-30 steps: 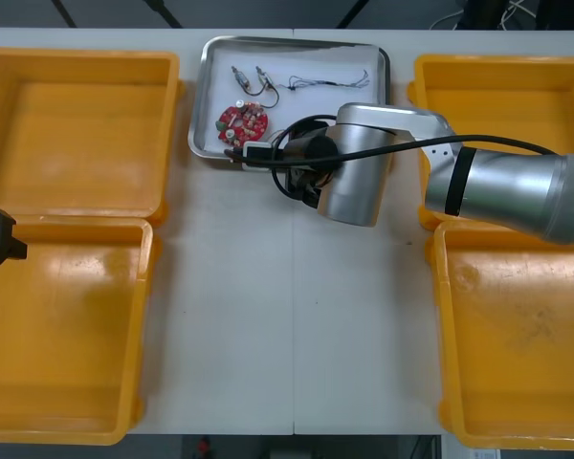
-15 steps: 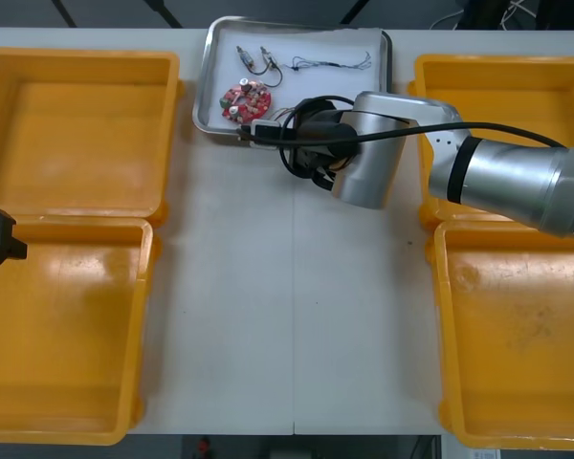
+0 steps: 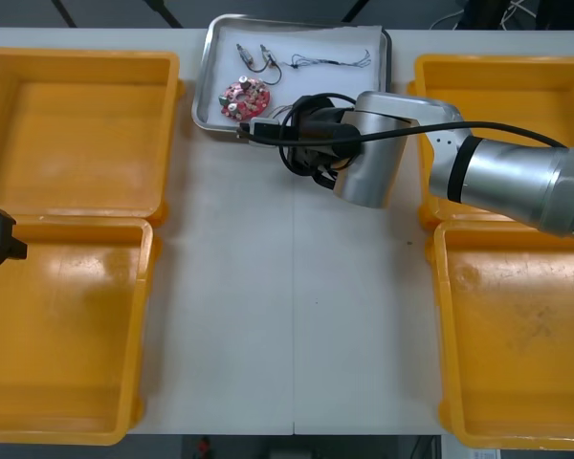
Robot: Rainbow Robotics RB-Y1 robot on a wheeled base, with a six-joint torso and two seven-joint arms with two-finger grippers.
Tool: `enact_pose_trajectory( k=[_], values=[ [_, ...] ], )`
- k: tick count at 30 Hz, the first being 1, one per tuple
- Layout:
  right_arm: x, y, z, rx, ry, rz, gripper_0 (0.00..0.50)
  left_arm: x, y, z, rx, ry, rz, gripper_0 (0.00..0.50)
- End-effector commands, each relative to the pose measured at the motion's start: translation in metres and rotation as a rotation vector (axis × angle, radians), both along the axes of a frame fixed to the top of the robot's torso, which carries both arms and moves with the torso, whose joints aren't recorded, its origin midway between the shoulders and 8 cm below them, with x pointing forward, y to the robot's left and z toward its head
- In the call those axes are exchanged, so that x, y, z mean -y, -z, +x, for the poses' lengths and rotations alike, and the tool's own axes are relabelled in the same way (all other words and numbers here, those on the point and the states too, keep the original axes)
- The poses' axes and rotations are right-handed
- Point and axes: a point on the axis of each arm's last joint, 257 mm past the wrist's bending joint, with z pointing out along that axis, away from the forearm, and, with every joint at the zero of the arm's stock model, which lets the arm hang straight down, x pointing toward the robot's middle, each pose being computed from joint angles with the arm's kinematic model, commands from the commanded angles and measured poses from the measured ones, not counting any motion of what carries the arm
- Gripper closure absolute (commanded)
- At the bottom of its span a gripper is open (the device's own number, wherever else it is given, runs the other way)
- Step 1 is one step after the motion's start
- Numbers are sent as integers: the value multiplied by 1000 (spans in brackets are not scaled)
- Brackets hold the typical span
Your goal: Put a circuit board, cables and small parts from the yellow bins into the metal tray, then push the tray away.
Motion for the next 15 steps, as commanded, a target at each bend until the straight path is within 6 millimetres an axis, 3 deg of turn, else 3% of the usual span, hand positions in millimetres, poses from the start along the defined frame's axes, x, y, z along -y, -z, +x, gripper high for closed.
enact_pose_trajectory(
  k=[1,9,10,15],
  values=[
    [-30,-23,-11,51,-72,-84,0,-12,-16,2,30,49,73,0],
    [-37,-57,-27,46,-19,-133,0,-12,-16,2,30,49,73,0],
    [-38,-68,-32,26,-5,-120,0,-12,-16,2,30,49,73,0],
    [-33,-82,-51,-63,50,-88,0,-12,-16,2,30,49,73,0]
  ],
)
